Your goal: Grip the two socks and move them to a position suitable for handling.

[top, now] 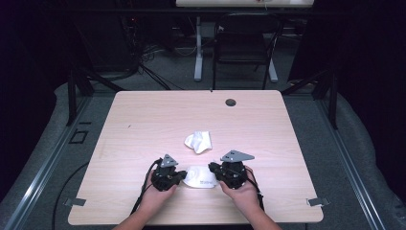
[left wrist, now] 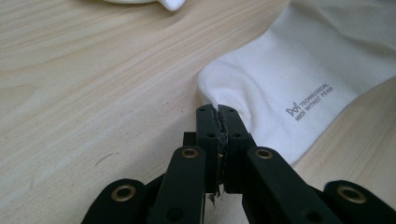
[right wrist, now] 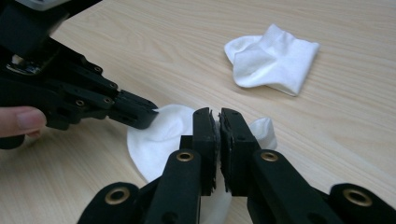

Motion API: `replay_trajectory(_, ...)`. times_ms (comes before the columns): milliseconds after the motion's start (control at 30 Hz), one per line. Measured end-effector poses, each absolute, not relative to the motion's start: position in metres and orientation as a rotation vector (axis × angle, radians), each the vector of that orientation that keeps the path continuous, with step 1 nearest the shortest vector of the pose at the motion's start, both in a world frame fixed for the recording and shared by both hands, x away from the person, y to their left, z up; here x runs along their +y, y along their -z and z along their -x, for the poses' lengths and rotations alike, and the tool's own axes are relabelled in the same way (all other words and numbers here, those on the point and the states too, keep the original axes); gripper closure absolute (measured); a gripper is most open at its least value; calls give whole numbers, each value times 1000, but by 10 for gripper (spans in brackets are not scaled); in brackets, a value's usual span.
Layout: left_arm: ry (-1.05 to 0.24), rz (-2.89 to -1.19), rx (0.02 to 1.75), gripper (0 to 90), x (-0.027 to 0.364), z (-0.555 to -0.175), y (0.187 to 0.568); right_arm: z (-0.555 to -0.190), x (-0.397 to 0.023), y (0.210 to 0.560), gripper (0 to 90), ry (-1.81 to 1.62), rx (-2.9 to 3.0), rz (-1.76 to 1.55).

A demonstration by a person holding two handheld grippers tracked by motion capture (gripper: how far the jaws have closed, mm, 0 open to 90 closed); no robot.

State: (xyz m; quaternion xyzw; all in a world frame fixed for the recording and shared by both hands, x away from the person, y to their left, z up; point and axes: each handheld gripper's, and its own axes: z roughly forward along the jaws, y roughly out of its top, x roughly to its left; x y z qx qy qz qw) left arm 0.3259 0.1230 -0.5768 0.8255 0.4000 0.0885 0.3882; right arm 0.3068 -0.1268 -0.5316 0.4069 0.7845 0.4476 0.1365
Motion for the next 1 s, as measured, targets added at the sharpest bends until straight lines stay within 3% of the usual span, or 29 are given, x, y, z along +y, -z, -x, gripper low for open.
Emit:
replay_trajectory(367, -230, -2088, 1022, 894, 144, -319, 568, -301, -151, 534, 853, -1246, 2248, -1240)
replay_trajectory(833, -193, -2070, 1061, 893, 162, -311, 568, -301, -153, 555, 880, -1185, 2290, -1283)
replay_trajectory(1000, -164, -2069, 1083, 893, 165, -308, 576, -297, -154, 558, 832, -1186, 2278, -1297)
